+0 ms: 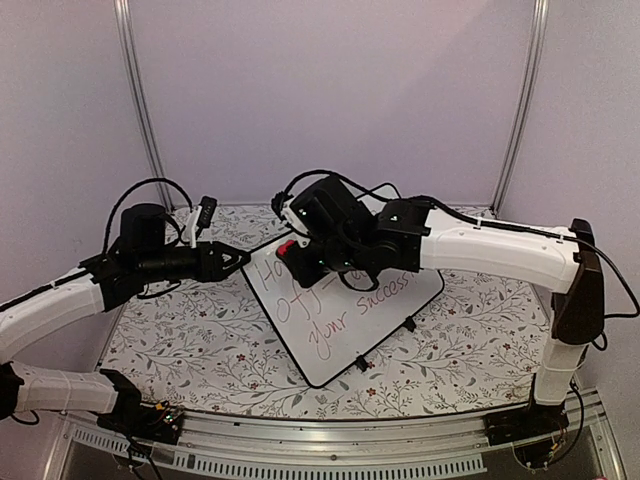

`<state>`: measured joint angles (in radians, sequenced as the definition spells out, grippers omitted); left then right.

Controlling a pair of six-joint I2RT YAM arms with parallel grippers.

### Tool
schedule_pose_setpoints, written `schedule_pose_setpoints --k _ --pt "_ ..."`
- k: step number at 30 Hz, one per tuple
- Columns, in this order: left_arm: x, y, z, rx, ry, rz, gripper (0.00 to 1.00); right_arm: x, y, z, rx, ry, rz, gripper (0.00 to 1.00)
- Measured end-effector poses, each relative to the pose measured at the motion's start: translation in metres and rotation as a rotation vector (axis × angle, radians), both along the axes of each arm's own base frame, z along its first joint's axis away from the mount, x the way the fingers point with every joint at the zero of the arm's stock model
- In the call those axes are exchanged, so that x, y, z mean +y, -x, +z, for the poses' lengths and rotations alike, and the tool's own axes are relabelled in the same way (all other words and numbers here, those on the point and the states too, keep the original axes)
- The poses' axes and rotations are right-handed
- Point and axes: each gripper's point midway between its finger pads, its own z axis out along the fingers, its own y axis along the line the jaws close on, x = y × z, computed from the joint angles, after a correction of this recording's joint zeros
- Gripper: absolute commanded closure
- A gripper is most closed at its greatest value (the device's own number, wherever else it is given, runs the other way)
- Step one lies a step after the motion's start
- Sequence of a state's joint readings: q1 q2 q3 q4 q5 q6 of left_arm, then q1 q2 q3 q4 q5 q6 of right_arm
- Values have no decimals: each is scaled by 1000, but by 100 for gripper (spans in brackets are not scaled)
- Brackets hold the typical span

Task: Erase the whiteboard
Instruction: Hold the whiteboard on the whiteboard stand.

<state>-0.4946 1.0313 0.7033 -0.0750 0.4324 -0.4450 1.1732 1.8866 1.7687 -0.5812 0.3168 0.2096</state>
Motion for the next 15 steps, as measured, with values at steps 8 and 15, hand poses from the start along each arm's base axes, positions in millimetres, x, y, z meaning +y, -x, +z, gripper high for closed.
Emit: schedule_pose_setpoints --k 8,15 --pt "4 -3 -10 44 11 4 73 12 3 -10 -17 12 0 95" --pt "1 0 -10 49 31 -18 80 15 3 -13 -20 17 2 95"
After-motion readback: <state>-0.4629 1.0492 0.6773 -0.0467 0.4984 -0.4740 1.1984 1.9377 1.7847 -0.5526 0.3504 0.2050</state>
